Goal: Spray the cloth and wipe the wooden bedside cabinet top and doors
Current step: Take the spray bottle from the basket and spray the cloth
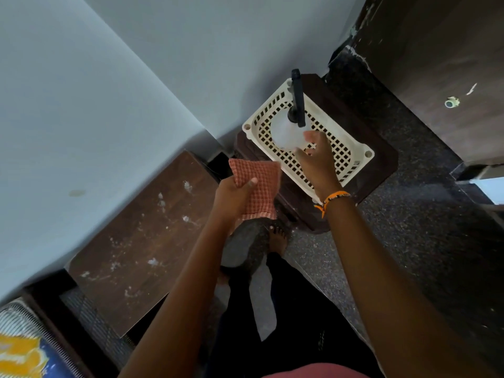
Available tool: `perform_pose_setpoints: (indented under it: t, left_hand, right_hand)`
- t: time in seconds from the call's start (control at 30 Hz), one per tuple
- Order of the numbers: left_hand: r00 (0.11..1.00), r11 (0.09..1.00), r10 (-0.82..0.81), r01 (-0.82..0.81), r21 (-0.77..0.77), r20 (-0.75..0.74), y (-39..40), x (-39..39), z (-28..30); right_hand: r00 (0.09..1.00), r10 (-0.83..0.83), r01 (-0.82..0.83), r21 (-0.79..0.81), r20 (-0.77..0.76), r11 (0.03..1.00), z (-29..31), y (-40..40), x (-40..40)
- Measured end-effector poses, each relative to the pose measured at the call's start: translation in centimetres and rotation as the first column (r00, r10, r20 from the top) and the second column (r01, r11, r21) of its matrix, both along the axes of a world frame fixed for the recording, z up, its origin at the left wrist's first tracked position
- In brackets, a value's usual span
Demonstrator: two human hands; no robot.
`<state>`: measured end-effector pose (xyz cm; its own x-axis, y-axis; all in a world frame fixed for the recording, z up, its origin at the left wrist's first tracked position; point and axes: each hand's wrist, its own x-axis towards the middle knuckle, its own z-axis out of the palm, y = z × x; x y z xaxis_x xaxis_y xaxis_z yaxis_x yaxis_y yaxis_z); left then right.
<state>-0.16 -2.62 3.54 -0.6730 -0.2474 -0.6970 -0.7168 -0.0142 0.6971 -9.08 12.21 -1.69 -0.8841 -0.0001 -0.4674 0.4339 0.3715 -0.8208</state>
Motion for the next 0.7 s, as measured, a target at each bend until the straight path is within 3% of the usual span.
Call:
perform_pose_setpoints:
  t: [0.1, 0.27, 0.37, 0.53, 0.7]
  left_hand:
    - [0.998, 1.0, 0.017, -0.019, 0.022, 0.066, -0.8, -0.1, 0.2]
    - [0.975, 0.913, 0.159, -0.206, 0.352, 0.158, -1.7, 0.0, 1.8]
    - [0.961, 0.848, 0.227, -0.275, 0.453, 0.159, -2.0, 0.1, 2.2]
    - [0.956, 0.806, 0.284, -0.283, 0.52, 0.08, -3.1, 0.1, 2.1]
    - [0.942, 0.787, 0.335, -0.29, 0.545, 0.017, -4.4, 0.1, 2.7]
  right_hand:
    - [0.991, 0.041, -0.038, 0.029, -0.131, 0.999, -0.7, -1.1, -2.7]
    - [0.968, 0.006, -0.013, -0.027, -0.25, 1.0, -1.6, -2.9, -6.0]
    - [0.954, -0.014, -0.005, -0.063, -0.3, 0.998, -1.7, -3.5, -6.7]
    - [0.917, 0.005, -0.031, -0.057, -0.399, 0.998, 0.2, -3.5, -5.9]
    - [0.826, 0.046, -0.128, -0.108, -0.562, 0.986, 5.2, -2.8, -2.2]
